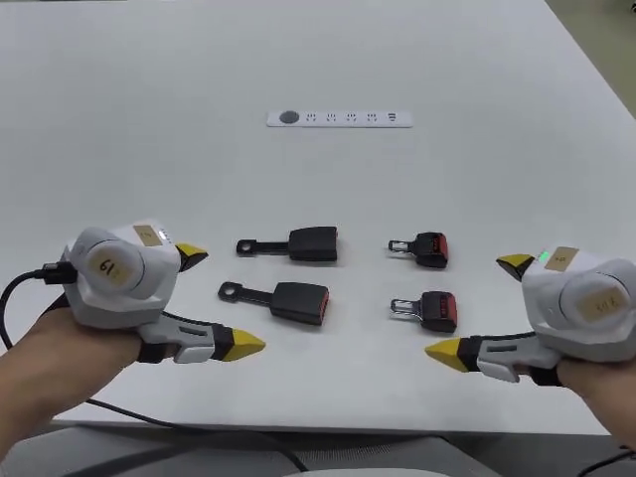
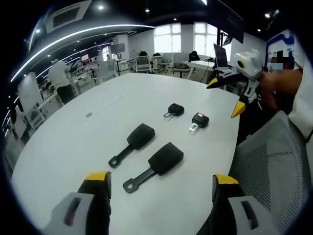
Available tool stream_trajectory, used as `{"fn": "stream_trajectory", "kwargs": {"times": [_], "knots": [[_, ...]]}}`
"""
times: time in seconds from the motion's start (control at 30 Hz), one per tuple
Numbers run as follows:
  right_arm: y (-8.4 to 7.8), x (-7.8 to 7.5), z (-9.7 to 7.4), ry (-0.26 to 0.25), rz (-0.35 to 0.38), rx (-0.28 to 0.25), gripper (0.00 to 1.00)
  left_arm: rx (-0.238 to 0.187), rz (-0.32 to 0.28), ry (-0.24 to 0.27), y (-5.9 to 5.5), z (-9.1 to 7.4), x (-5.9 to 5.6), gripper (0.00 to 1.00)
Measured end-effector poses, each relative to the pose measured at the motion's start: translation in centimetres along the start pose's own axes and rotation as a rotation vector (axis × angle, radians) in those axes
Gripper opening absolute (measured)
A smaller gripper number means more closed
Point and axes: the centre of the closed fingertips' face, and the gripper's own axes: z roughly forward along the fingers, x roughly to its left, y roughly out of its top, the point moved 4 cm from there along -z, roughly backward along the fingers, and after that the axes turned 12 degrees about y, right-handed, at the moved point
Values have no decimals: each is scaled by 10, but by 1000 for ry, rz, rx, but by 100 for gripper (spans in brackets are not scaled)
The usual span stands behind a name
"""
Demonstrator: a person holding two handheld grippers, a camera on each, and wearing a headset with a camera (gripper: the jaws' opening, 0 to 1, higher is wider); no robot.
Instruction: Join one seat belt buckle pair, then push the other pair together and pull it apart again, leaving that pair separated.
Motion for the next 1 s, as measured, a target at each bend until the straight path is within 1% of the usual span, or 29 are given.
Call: {"fn": "stream_trajectory", "kwargs": {"times": [0.07, 0.17, 0.23, 0.27, 0.33, 0.43, 0.47, 0.63, 0.8, 0.83, 0.9, 0.97, 1.0], "knots": [[-2, 1, 2, 12, -22, 21, 84, 7, 2, -5, -2, 2, 0, 86], [-2, 2, 4, 28, -35, 24, 81, 14, 14, -17, -5, 4, -3, 82], [-1, 3, 6, 37, -38, 26, 79, 27, 39, -33, -5, 6, -7, 81], [-2, 3, 8, 43, -39, 28, 78, 36, 63, -37, -8, 9, -7, 81], [-2, 2, 11, 54, -43, 31, 77, 41, 103, -48, -9, 12, -10, 78], [-2, 2, 14, 63, -53, 37, 75, 47, 113, -58, -8, 16, -11, 76], [-3, 2, 15, 69, -61, 42, 74, 45, 115, -66, -10, 17, -11, 76], [-6, 1, 21, 90, -103, 84, 71, 46, 142, -84, -5, 24, -11, 72], [-9, -3, 28, 113, -105, 97, 68, 50, 176, -106, -3, 33, -9, 70], [-13, -6, 31, 121, -106, 110, 67, 51, 181, -109, -2, 35, -8, 70], [-15, -7, 33, 128, -122, 124, 67, 57, 196, -119, -2, 40, -9, 70], [-18, -9, 37, 145, -132, 136, 65, 64, 207, -131, -6, 45, -8, 70], [-19, -10, 39, 160, -142, 137, 63, 66, 213, -137, -10, 49, -7, 69]]}}
